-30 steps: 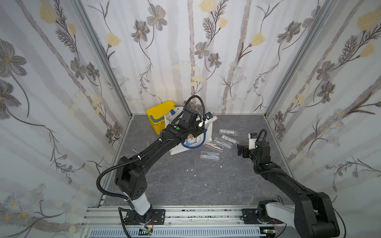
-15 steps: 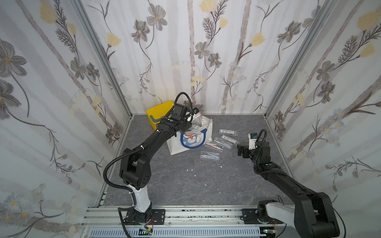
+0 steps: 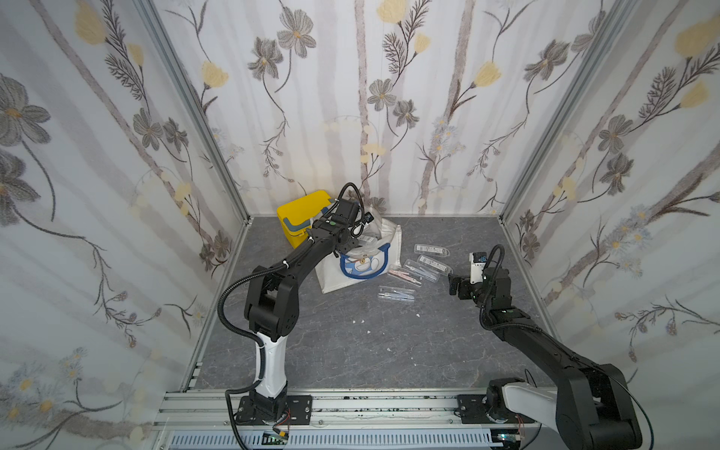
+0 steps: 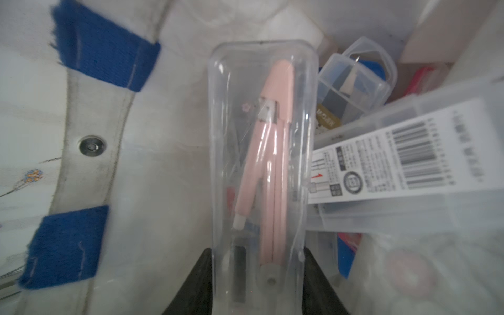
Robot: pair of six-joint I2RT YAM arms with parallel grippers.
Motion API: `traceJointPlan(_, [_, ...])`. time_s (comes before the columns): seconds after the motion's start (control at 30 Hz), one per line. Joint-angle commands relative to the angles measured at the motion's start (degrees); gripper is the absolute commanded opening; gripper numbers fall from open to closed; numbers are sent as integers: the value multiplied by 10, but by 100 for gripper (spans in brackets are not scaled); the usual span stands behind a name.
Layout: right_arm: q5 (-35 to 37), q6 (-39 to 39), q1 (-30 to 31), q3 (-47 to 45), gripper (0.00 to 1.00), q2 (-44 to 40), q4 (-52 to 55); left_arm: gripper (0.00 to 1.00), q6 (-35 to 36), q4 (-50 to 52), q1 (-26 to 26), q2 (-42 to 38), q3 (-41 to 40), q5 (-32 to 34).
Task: Put the compass set into the canvas bag
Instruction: Place the compass set in the canvas bag.
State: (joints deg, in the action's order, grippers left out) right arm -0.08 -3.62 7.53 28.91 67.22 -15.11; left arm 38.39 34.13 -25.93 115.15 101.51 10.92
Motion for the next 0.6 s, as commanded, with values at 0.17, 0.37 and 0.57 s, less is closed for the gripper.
traceJointPlan(0.17, [-6,-11,-1,0,99,-1,-19,44,5,37,-6,0,4,13])
traceJointPlan(0.37, [-7,-11,-1,0,99,-4,-19,59,-2,22,-9,-10,4,19])
traceJointPlan(0.57, [-15,-3,-1,-1,99,-9,-23,65,-17,-11,-13,-31,1,33])
